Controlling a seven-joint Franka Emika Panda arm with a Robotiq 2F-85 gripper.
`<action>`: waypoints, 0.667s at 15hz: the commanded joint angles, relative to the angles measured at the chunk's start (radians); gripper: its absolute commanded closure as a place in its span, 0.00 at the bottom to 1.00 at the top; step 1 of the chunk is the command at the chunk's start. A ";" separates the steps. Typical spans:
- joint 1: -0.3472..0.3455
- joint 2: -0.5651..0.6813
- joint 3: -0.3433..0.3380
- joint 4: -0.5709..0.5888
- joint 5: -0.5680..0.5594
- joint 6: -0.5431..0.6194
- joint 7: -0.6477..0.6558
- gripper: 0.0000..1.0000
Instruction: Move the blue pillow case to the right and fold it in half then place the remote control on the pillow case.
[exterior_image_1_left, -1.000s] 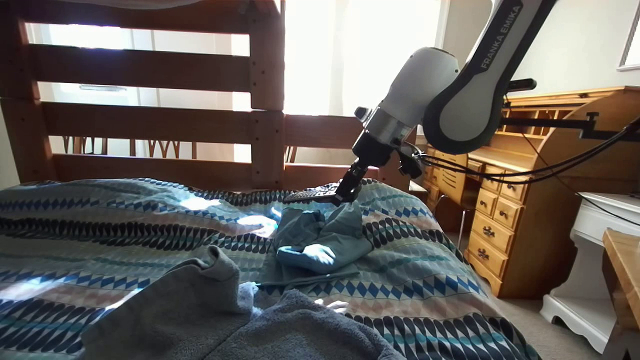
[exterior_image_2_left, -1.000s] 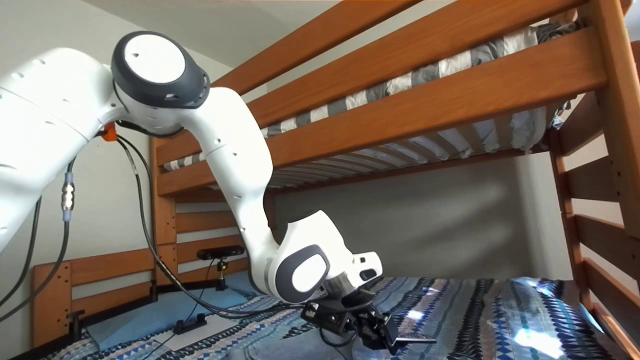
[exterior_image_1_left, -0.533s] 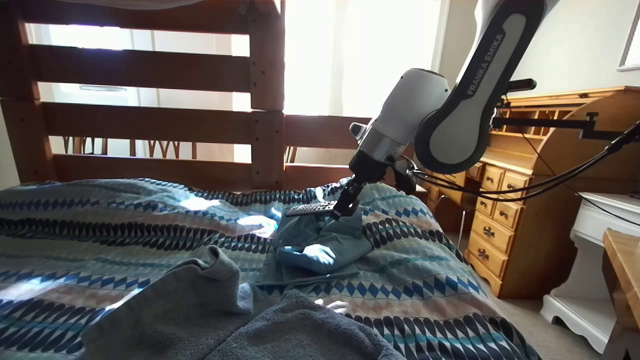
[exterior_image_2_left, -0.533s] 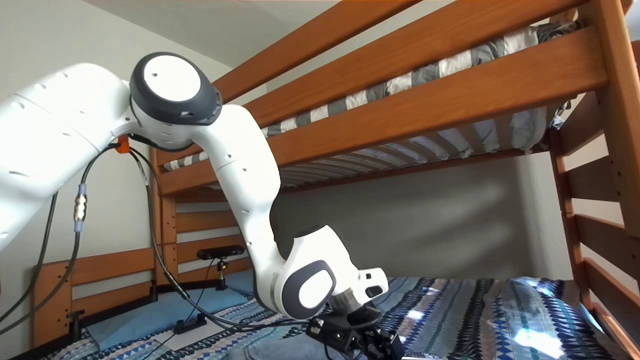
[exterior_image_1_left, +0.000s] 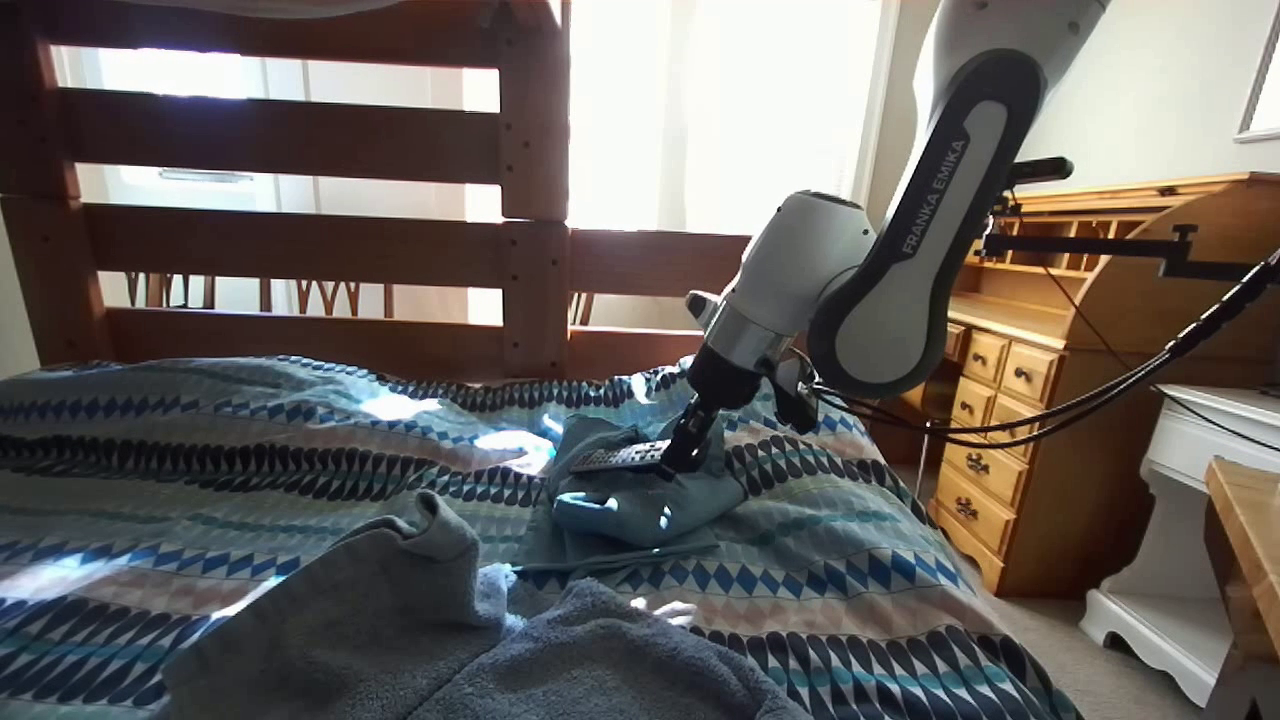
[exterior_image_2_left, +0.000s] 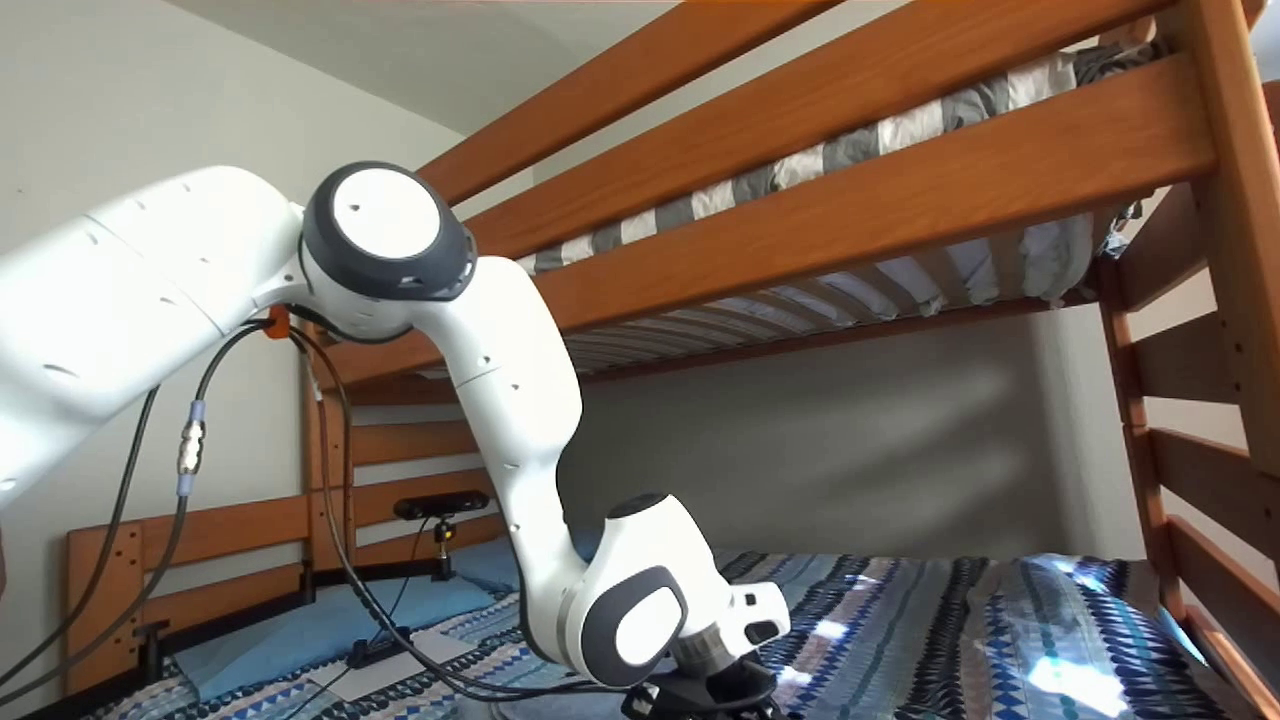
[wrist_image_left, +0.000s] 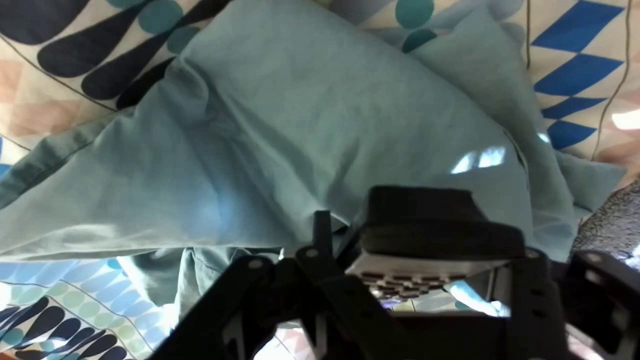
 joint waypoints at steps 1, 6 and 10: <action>0.000 0.056 -0.001 0.072 0.023 -0.045 0.002 0.67; -0.003 0.076 0.004 0.121 0.008 -0.205 0.020 0.65; -0.015 0.047 0.027 0.132 -0.018 -0.316 0.026 0.10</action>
